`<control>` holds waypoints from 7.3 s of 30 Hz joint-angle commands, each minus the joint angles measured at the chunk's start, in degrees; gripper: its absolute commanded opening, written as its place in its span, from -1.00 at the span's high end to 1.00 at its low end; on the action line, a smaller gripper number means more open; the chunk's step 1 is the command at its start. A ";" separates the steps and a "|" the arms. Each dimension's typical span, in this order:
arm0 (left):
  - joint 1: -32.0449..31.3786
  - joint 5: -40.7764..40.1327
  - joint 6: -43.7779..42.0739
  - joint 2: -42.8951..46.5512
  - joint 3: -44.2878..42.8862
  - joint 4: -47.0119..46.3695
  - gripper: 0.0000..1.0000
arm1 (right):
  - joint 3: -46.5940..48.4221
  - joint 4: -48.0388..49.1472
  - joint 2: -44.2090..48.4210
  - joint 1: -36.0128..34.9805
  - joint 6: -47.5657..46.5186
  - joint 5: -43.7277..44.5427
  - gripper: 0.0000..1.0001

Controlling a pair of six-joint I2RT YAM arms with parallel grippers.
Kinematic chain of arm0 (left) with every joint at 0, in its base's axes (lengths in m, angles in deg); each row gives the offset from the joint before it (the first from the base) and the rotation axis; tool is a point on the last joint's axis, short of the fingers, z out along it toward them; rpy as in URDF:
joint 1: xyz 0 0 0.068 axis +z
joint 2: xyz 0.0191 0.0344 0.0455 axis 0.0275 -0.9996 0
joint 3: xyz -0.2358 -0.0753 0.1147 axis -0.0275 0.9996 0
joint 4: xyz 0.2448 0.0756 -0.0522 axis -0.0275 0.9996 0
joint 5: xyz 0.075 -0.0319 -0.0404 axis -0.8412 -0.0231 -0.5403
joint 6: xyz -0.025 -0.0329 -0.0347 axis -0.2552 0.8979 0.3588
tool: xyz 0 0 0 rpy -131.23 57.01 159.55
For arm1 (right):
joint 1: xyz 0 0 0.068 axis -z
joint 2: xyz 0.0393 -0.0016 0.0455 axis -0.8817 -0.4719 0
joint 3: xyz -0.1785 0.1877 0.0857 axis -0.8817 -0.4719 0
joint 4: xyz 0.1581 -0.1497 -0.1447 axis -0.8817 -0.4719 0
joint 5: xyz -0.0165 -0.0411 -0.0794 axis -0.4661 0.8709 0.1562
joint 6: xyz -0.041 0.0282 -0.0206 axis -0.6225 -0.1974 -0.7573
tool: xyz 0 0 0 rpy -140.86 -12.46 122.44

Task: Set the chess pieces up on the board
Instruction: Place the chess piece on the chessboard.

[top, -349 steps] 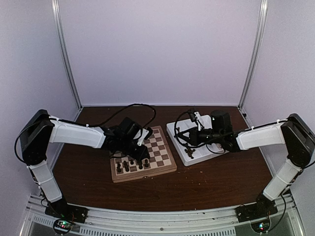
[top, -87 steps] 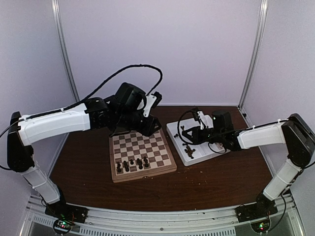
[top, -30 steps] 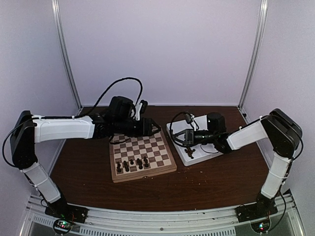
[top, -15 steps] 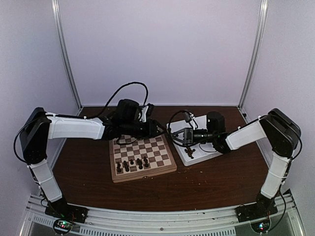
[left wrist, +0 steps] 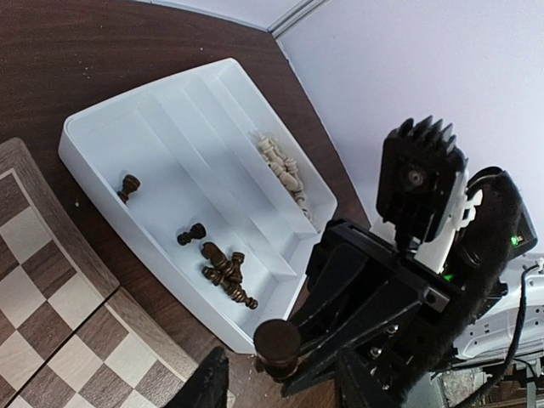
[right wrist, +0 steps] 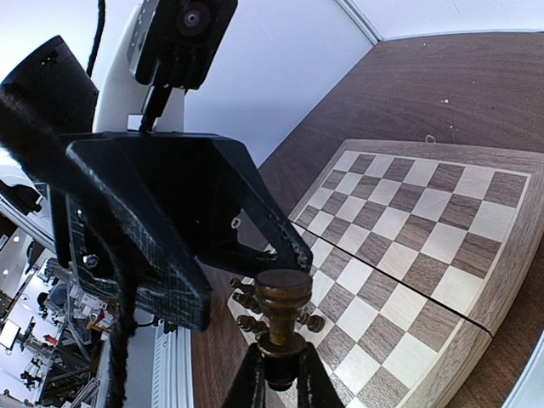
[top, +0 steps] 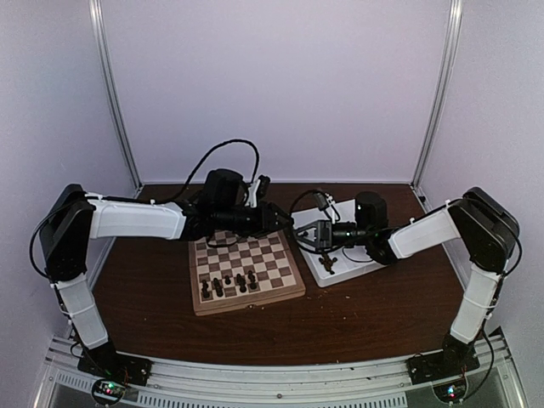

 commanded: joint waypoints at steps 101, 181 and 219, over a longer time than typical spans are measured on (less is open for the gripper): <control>0.23 -1.60 2.29 3.50 -2.37 2.90 0.84 | -10.55 -12.13 21.47 -1.26 -17.02 25.94 -1.00; -3.03 -17.14 -10.59 17.28 1.69 12.22 -0.38 | -5.86 -25.26 26.04 -8.58 -25.72 37.37 1.00; -3.02 -33.96 -37.15 38.56 16.55 23.78 -0.41 | 53.68 -112.61 -11.27 -15.01 -23.72 34.25 1.00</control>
